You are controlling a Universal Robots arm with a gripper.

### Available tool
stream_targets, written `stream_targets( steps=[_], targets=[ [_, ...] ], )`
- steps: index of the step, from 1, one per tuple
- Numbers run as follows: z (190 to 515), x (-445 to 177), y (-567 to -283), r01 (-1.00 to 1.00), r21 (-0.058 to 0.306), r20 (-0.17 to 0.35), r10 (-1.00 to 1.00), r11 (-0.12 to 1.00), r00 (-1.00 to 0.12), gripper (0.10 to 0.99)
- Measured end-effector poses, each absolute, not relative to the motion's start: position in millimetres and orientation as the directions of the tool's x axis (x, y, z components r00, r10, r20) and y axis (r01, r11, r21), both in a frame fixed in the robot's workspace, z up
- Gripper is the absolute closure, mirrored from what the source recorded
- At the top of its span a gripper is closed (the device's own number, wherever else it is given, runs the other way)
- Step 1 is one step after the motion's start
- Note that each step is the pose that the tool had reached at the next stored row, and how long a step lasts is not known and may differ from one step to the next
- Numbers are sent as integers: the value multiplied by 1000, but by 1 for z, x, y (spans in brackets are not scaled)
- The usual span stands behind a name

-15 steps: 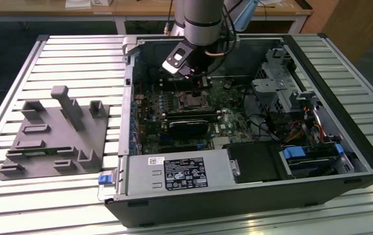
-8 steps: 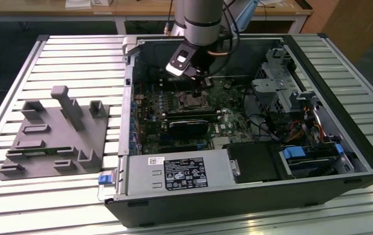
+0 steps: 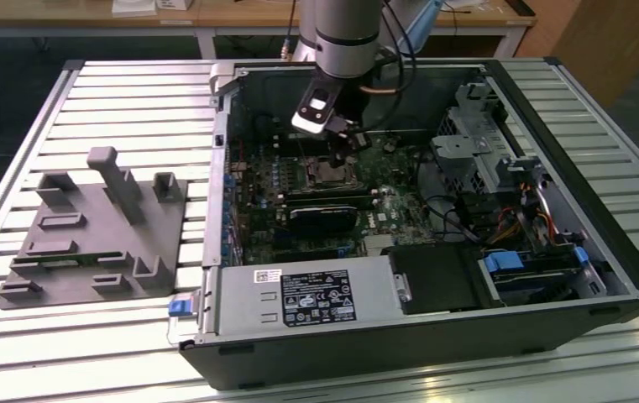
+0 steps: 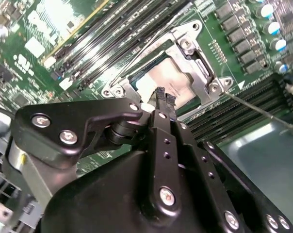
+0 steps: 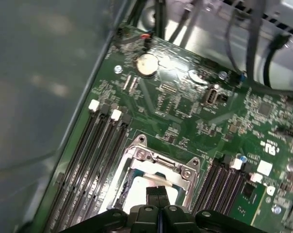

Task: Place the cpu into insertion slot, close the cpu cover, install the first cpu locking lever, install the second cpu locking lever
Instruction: 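Close the cpu cover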

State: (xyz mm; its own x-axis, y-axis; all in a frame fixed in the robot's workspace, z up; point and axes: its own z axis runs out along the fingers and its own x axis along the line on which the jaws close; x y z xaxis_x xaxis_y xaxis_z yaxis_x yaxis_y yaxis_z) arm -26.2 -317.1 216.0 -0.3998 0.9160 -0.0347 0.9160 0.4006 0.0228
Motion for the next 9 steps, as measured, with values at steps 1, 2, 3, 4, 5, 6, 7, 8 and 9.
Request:
stream_targets(
  steps=[1,2,3,4,5,6,7,8,9],
  targets=[
    [216,-26,-317,909,22,-35,909,417,-416,980],
    [216,-26,-317,901,22,-36,901,433,-432,980],
    [216,-26,-317,893,22,-37,893,449,-448,980],
    [216,-26,-317,884,21,-37,884,466,-466,980],
    [216,-26,-317,876,21,-38,876,482,-481,980],
    [216,-26,-317,867,21,-39,867,498,-497,980],
    [216,-26,-317,858,20,-40,858,513,-512,980],
    [216,-26,-317,849,19,-41,849,528,-527,980],
    [216,-26,-317,839,19,-42,839,543,-542,980]
  ],
)
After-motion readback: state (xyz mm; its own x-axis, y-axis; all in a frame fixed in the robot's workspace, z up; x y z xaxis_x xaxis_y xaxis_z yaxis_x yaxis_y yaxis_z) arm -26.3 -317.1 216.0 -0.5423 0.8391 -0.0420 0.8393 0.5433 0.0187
